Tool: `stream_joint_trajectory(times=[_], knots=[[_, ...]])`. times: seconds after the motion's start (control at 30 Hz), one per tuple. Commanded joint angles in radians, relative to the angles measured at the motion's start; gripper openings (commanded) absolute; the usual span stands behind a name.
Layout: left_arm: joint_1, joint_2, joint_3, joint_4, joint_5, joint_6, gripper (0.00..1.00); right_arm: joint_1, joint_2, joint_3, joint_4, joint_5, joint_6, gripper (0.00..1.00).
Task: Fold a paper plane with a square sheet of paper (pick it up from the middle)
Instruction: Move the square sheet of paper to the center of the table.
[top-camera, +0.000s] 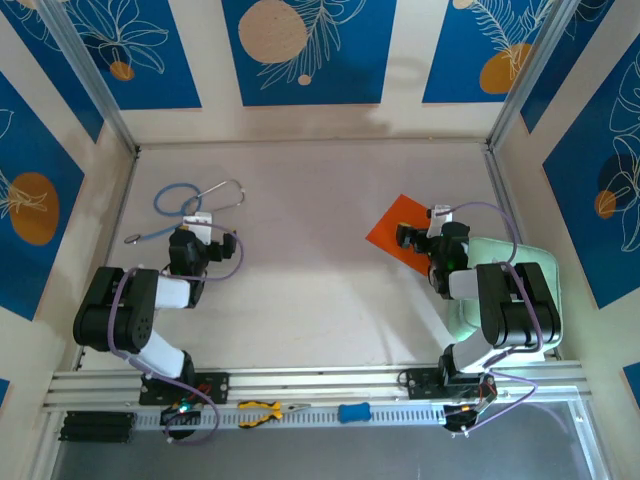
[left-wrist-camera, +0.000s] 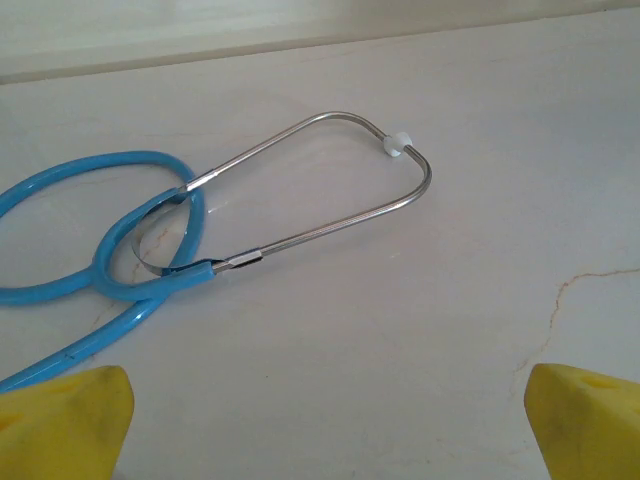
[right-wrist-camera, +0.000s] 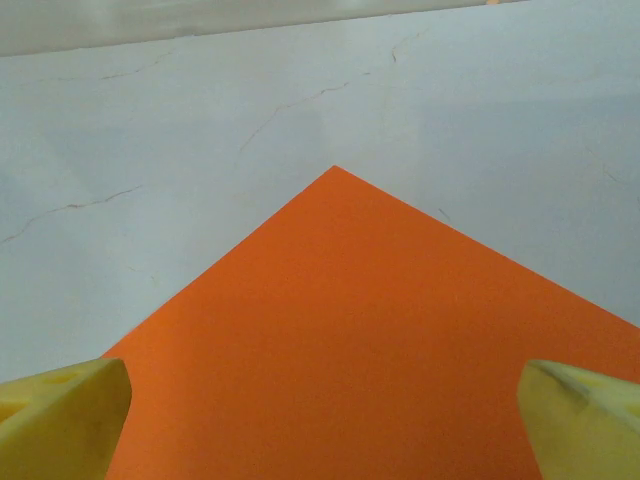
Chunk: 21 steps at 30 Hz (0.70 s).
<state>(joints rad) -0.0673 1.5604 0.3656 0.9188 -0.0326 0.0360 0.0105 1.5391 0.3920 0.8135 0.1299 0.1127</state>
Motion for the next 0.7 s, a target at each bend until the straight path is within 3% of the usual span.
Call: stream_joint_trajectory(times=[0.0,0.67], knots=[[0.009,0.003,0.017,0.003,0.025,0.015,1.0,-0.004,-0.015,0.021,-0.002,-0.012,-0.008,0.99],[0.009,0.004,0.017,0.001,0.026,0.013,1.0,-0.013,-0.016,0.026,-0.008,-0.03,-0.005,0.99]])
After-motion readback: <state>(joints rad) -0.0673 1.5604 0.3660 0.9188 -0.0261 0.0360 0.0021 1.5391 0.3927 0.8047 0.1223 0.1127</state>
